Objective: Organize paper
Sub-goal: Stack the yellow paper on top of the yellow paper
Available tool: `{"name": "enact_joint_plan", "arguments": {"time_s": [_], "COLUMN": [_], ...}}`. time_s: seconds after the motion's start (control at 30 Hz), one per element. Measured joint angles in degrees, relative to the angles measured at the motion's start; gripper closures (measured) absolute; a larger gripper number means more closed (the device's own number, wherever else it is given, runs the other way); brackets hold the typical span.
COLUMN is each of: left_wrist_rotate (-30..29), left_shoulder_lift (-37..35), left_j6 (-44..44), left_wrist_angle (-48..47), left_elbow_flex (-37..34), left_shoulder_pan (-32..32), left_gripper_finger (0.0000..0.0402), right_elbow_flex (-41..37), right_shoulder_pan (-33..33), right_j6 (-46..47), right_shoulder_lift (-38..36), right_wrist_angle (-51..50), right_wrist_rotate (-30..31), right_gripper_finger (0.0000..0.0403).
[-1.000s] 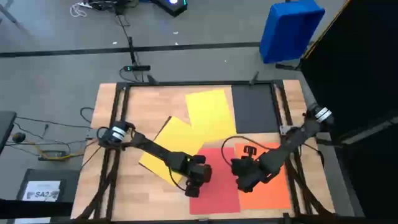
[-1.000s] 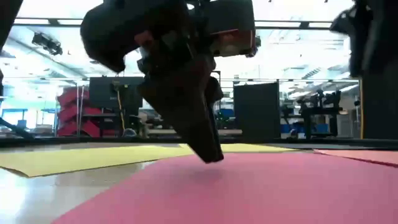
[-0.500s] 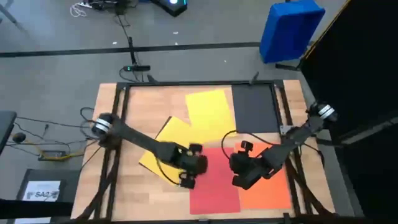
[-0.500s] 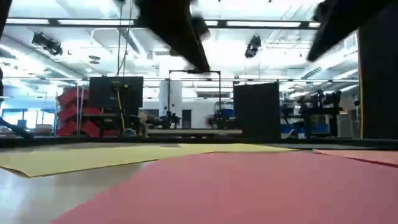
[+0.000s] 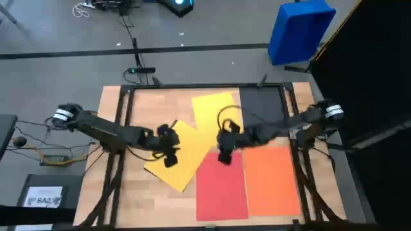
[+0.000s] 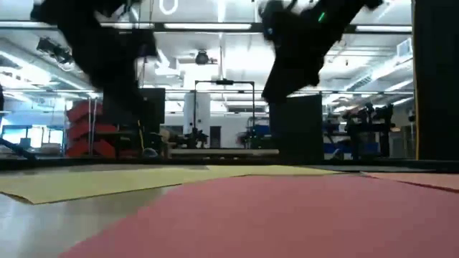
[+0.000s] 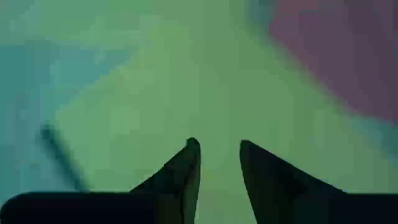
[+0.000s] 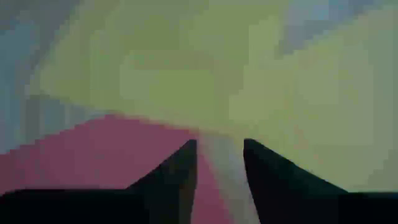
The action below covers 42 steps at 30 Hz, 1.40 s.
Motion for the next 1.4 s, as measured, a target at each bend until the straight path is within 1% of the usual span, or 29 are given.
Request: {"name": "enact_joint_plan", "arguments": {"time_s": [0.1, 0.17, 0.3, 0.47, 0.6, 0.87, 1.1, 1.27, 1.4], "left_wrist_rotate": [2.5, 4.0, 4.9, 4.9, 5.0, 4.5, 4.6, 4.8, 5.0], "left_shoulder_lift": [0.0, 0.0, 0.0, 0.1, 0.1, 0.1, 0.2, 0.3, 0.3], "left_j6": [-1.4, -1.7, -3.0, -4.7, -6.4, -7.6, -7.5, -7.0, -6.9], "left_wrist_angle": [2.2, 4.9, 5.8, 5.6, 6.0, 6.3, 8.2, 10.8, 11.2], "left_elbow_flex": [-3.9, -5.9, -8.1, -10.2, -11.6, -12.8, -13.0, -13.1, -13.1], "left_shoulder_pan": [1.4, 1.7, 1.8, 1.9, 2.4, 2.9, 2.9, 2.9, 2.9], "left_gripper_finger": [0.0305, 0.0305, 0.0305, 0.0305, 0.0305, 0.0305, 0.0305, 0.0305, 0.0305], "right_elbow_flex": [-1.0, -1.1, -1.0, -0.5, -0.2, -0.3, -0.3, -0.3, -0.3], "right_shoulder_pan": [-5.7, -7.8, -9.5, -9.8, -9.8, -9.7, -9.7, -9.7, -9.7], "right_j6": [0.8, 0.9, 1.9, 3.1, 4.2, 4.5, 5.2, 5.2, 5.2], "right_shoulder_lift": [3.0, 5.4, 10.4, 13.4, 14.3, 14.6, 14.6, 14.6, 14.6], "right_wrist_angle": [4.8, 7.1, 11.6, 13.5, 12.2, 8.9, 9.9, 11.7, 12.9], "right_wrist_rotate": [-8.2, -12.5, -16.6, -16.7, -16.8, -16.3, -16.2, -18.2, -19.6], "right_gripper_finger": [0.0298, 0.0298, 0.0298, 0.0298, 0.0298, 0.0298, 0.0298, 0.0298, 0.0298]}}
